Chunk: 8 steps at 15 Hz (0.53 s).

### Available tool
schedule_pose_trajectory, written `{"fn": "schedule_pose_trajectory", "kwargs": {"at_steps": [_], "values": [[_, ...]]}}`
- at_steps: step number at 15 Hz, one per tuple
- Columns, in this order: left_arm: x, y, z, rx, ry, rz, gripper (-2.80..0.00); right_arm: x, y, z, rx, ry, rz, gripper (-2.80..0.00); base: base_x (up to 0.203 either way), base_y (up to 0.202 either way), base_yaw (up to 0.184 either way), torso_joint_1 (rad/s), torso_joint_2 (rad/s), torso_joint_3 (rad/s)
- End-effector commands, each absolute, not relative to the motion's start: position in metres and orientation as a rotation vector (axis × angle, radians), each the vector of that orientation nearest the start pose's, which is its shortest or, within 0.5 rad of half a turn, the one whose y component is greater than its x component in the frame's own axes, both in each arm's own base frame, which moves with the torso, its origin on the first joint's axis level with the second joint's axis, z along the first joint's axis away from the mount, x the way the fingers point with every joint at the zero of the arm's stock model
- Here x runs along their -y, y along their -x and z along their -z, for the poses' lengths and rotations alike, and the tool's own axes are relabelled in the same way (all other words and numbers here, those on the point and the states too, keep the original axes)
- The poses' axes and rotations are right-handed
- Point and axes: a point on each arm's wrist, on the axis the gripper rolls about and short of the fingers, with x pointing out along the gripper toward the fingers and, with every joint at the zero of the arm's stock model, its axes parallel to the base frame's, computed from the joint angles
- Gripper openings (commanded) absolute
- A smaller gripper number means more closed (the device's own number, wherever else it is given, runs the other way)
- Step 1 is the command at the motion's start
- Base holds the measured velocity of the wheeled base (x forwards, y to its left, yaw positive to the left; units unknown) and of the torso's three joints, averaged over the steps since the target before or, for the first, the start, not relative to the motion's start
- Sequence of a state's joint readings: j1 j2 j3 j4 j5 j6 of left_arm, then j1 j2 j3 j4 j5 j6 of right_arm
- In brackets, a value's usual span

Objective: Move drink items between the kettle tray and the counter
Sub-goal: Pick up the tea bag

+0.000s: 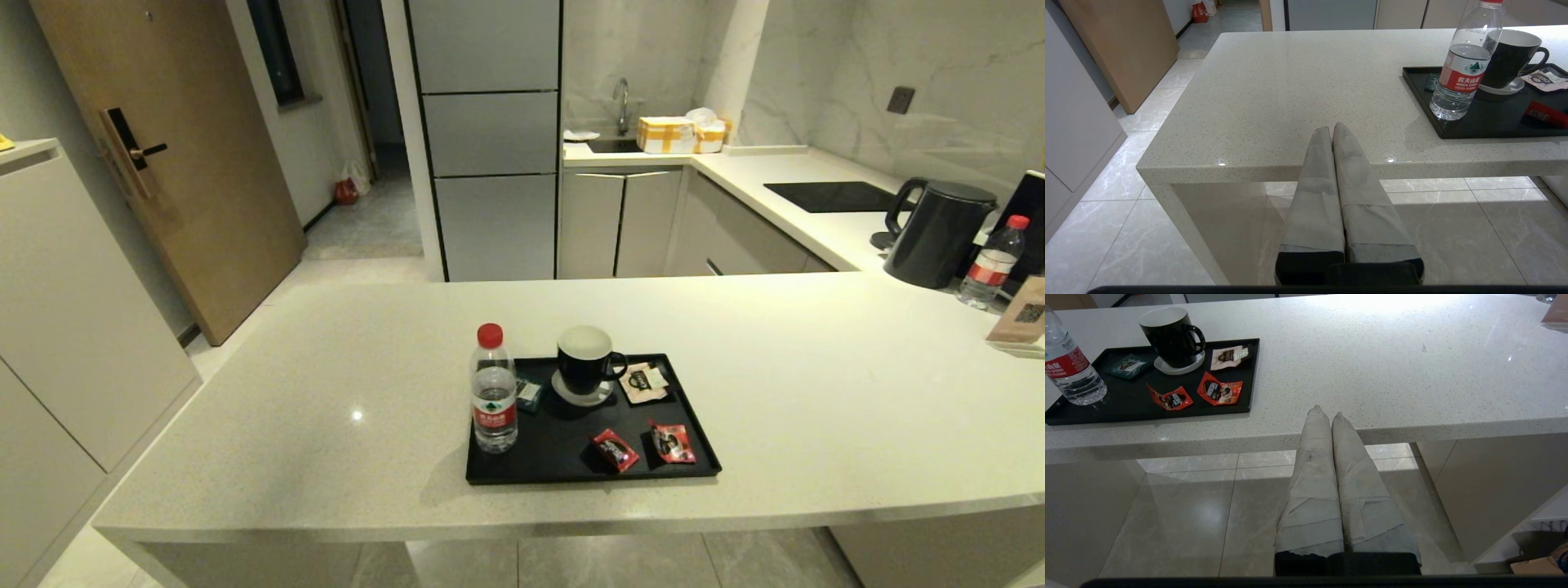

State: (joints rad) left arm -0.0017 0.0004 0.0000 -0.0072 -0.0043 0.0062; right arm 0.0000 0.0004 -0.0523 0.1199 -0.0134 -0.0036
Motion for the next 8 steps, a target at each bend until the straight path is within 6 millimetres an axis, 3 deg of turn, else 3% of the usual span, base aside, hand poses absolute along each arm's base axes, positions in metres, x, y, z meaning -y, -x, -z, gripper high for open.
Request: {"fn": "schedule_pose_trajectory", "kwargs": {"at_steps": [1, 6, 8], "values": [[0.0, 0.023, -0.076, 0.008, -0.006, 0.006, -2.8, 0.0, 0.027, -0.078, -0.068, 0.005, 0.014, -2.8, 0.0, 0.0, 0.0, 0.0, 0.0, 0.0], [0.0, 0.023, -0.076, 0.008, -0.006, 0.006, -2.8, 0.0, 0.027, -0.078, -0.066, 0.007, 0.014, -2.8, 0.0, 0.0, 0.0, 0.0, 0.0, 0.0], [0.0, 0.023, -0.076, 0.007, -0.006, 0.006, -2.8, 0.0, 0.03, -0.093, -0.034, 0.004, 0.014, -2.8, 0.0, 0.0, 0.0, 0.0, 0.0, 0.0]]}}
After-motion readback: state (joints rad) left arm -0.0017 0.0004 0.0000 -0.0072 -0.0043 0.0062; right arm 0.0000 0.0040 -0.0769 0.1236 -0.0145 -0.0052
